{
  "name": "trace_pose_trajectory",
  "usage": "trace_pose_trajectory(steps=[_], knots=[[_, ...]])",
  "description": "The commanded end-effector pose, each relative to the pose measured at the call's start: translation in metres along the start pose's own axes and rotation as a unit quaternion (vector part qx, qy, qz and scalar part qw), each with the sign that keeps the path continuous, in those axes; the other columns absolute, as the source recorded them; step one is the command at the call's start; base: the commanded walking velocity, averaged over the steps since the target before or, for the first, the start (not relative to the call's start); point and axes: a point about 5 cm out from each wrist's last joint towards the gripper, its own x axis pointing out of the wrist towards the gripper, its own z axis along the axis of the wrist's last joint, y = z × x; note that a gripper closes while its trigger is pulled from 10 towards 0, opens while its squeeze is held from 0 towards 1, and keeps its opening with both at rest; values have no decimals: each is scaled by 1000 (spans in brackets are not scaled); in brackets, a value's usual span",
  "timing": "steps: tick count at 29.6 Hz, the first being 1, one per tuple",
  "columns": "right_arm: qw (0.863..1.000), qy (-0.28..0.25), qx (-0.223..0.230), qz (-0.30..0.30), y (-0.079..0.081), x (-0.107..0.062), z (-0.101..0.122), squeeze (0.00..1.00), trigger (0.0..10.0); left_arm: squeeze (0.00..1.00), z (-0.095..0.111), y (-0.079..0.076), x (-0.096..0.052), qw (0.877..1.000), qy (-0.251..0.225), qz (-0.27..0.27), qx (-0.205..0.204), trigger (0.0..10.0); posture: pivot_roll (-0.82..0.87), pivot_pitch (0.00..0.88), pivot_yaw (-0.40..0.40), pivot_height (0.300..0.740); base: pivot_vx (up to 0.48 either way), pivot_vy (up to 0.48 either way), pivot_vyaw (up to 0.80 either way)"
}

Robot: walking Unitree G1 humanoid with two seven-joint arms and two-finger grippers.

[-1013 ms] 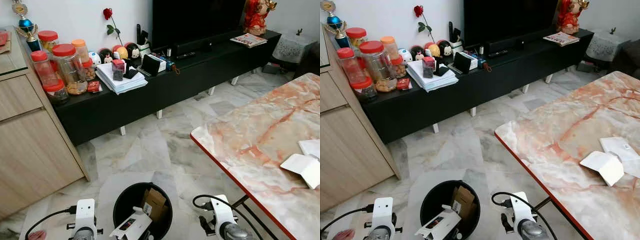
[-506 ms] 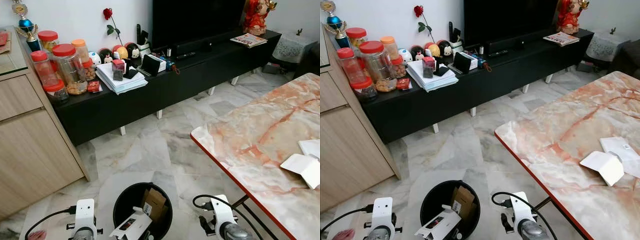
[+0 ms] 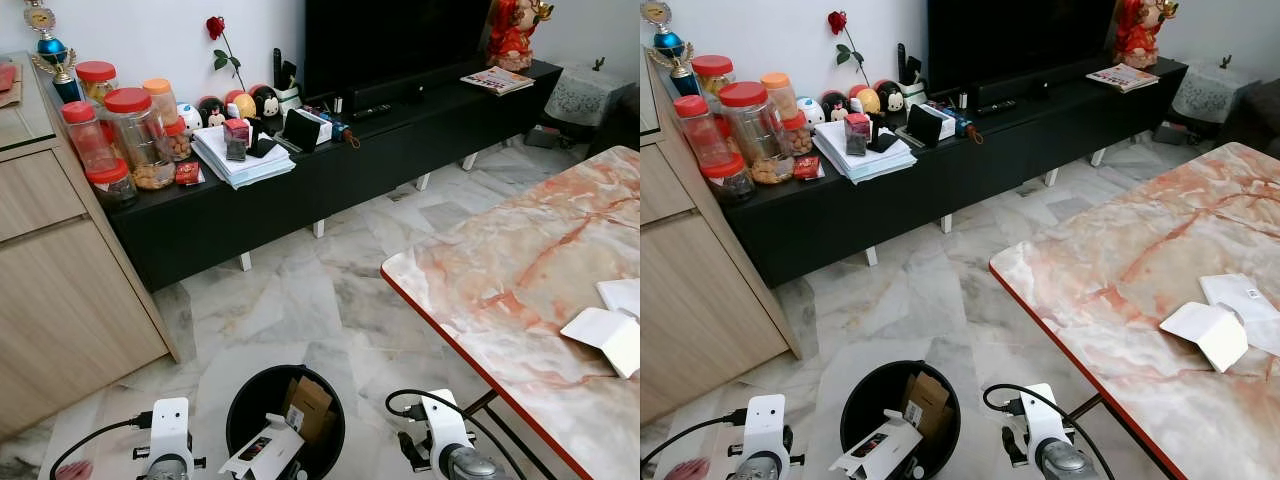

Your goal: Picking trash to rubbish bin

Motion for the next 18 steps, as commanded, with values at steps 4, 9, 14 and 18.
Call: trace_pose_trajectory(steps=[4, 9, 14, 18], knots=[[1000, -5, -1, -1, -1, 0, 1, 0, 10000, 0, -3, 0, 0, 1000, 11, -2, -6, 10000, -27, 0, -37, 740, 0, 0, 0], [1000, -5, -1, 1, 0, 0, 0, 0, 10000, 0, -3, 0, 0, 1000, 11, -5, 0, 10000, -27, 0, -35, 740, 0, 0, 0], [1000, -11, 7, 7, 1, 0, 1, 0, 10000, 0, -3, 0, 0, 1000, 14, -6, 8, 10000, -29, 0, -33, 740, 0, 0, 0], [1000, -15, 5, 10, 3, 0, 3, 0, 10000, 0, -3, 0, 0, 1000, 15, -7, 8, 10000, -34, 0, -31, 740, 0, 0, 0]])
